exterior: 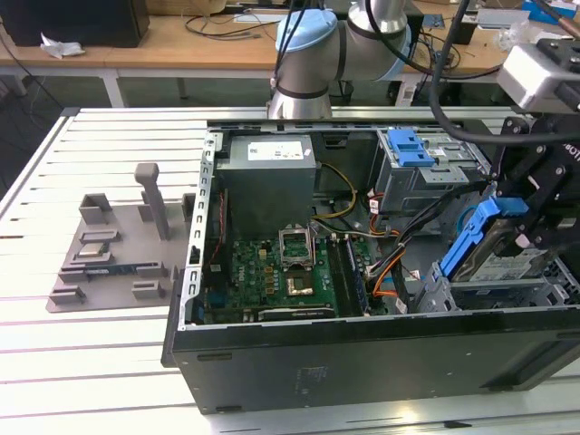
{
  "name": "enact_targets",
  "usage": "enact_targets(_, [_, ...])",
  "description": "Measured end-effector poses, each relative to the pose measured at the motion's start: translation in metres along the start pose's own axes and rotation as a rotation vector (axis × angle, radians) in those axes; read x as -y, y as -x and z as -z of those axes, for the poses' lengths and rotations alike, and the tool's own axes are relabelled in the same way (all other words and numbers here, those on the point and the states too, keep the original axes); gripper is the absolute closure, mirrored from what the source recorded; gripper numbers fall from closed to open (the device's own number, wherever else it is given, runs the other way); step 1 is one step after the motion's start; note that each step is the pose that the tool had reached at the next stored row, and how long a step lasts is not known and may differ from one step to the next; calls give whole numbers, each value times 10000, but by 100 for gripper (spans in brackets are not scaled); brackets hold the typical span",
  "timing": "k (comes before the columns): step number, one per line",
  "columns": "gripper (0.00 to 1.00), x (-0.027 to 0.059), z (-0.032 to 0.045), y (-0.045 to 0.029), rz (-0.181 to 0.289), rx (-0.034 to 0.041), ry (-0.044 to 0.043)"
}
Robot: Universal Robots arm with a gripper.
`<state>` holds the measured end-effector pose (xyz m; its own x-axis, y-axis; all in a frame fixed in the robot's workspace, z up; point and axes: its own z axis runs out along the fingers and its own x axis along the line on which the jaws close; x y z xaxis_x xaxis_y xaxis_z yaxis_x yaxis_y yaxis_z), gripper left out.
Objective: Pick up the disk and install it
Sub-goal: 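Insert the disk into the insertion slot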
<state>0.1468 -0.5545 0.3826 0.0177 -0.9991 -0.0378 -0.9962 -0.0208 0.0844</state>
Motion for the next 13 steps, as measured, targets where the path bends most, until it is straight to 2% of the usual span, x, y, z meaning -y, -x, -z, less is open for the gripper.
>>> enact_targets(8, [62, 3, -29, -1, 1, 1, 0])
enact_targets(9, [56, 3, -29, -1, 1, 0, 1])
enact_targets(13, [56, 3, -31, -1, 1, -1, 0])
